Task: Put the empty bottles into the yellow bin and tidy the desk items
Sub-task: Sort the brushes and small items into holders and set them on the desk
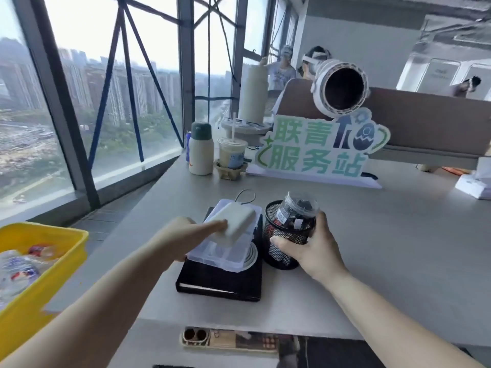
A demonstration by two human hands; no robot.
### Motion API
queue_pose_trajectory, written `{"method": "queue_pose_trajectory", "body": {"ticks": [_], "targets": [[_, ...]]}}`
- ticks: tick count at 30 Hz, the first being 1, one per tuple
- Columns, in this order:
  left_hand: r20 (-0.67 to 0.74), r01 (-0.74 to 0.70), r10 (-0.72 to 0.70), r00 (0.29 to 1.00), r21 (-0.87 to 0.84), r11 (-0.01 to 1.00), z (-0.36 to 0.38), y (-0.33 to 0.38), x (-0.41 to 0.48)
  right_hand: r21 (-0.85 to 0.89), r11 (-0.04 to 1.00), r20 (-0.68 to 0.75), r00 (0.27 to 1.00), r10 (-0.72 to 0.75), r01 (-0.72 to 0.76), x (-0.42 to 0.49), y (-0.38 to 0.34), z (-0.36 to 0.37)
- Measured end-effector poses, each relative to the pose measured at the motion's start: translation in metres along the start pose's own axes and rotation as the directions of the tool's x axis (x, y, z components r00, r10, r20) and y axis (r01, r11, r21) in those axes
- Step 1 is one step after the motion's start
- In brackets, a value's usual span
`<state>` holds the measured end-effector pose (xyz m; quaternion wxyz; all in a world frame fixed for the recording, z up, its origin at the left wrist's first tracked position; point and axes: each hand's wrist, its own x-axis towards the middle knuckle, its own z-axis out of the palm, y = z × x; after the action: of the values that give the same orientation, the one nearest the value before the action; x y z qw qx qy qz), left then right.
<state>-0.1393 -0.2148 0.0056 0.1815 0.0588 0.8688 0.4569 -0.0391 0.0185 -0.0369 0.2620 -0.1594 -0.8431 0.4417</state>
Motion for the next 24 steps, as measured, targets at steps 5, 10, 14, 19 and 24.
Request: {"method": "queue_pose_trajectory", "body": {"ticks": [5,10,14,19,24], "targets": [[0.021,-0.042,0.042,0.999,0.030,0.999,0.098,0.060,0.012,0.001,1.000,-0.023,1.000,0.019,-0.019,0.036,0.063,-0.088],[0.004,-0.069,0.069,0.998,0.043,0.997,0.178,0.113,0.024,-0.007,0.999,-0.049,0.998,0.047,-0.048,0.068,0.114,-0.159],[-0.003,-0.095,0.095,0.995,0.085,0.992,0.226,0.145,0.034,-0.015,0.998,-0.066,0.996,0.062,-0.063,0.086,0.141,-0.202],[0.009,-0.143,0.143,0.990,0.098,0.985,0.270,0.172,0.047,-0.027,0.998,-0.097,0.994,0.056,-0.059,0.106,0.167,-0.239],[0.023,-0.167,0.166,0.986,0.110,0.980,0.320,0.204,0.070,-0.016,0.998,-0.121,0.991,0.053,-0.055,0.139,0.203,-0.278]]}}
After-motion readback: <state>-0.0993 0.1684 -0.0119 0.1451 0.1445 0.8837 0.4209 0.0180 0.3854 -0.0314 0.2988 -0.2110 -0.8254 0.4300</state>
